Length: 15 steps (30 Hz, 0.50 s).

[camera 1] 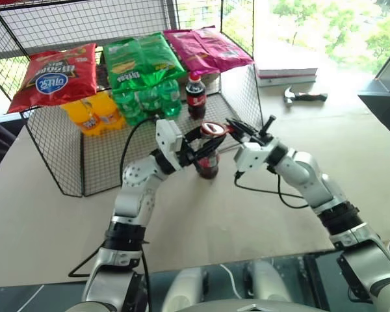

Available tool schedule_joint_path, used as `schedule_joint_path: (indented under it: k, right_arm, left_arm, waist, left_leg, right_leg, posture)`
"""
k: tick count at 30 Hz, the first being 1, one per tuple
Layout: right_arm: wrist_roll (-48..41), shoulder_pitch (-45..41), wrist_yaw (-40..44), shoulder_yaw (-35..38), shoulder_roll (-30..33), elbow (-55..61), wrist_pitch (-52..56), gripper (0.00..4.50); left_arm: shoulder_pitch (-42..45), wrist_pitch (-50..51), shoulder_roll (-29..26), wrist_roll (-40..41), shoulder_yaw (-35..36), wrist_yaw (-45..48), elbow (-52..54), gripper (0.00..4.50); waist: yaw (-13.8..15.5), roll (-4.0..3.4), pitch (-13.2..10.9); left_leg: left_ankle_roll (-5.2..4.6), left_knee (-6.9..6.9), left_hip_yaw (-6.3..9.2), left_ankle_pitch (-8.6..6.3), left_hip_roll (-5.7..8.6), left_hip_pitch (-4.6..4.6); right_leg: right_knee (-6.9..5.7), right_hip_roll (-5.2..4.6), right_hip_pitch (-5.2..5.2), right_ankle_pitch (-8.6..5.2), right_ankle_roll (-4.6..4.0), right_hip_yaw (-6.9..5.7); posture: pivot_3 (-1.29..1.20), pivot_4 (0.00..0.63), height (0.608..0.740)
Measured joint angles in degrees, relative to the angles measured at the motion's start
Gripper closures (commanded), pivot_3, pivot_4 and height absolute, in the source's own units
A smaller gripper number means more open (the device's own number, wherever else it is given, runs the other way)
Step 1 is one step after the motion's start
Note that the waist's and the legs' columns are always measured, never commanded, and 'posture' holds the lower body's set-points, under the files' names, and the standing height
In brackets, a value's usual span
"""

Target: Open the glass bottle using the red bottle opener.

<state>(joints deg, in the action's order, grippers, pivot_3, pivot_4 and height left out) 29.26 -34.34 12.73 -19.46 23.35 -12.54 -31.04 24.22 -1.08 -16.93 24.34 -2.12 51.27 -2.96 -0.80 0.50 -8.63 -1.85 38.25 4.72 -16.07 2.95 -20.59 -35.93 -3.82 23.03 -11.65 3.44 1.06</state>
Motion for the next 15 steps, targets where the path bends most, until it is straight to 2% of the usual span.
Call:
schedule_joint_path:
  k: [9,11,12,15]
  right_arm:
    - [2.5,-1.8,-1.5,0.0,0.0,-2.6,-1.6,4.50]
    - [3.4,-2.6,-2.0,-0.1,0.0,-3.6,-2.0,4.50]
    - [3.8,-3.0,-2.1,-0.3,0.0,-3.8,-2.4,4.50]
    - [4.0,-3.6,-2.3,-0.9,-0.1,-3.9,-3.6,4.50]
  left_arm:
    - [0.3,0.0,0.2,0.0,0.1,-0.4,-0.7,3.05]
    - [0.6,0.0,0.3,0.0,0.3,-0.5,-1.1,2.15]
    - [0.6,0.3,0.3,-0.7,0.2,-0.6,-2.0,1.89]
    - [-0.4,1.2,0.4,-2.3,-0.5,-1.0,-5.1,0.72]
  waist:
    - [0.0,-0.09,0.2]
    - [0.0,-0.09,0.2]
    - [0.0,-0.09,0.2]
    - [-0.1,-0.09,0.2]
  left_leg:
    - [-0.02,0.00,0.00,-0.01,-0.01,0.03]
    - [-0.02,0.00,0.00,-0.01,-0.02,0.03]
    - [-0.02,-0.01,-0.01,-0.01,-0.02,0.03]
    - [-0.01,-0.04,0.01,-0.01,-0.02,-0.08]
  right_leg:
    - [0.01,0.03,-0.02,-0.01,-0.01,0.02]
    - [0.01,0.04,-0.02,-0.01,-0.01,0.03]
    - [0.01,0.04,-0.02,-0.01,-0.01,0.04]
    - [0.03,0.08,0.08,-0.01,-0.01,0.04]
  posture:
    - [0.00,0.150,0.740]
    - [0.00,0.150,0.740]
    - [0.00,0.150,0.740]
    - [0.00,0.150,0.740]
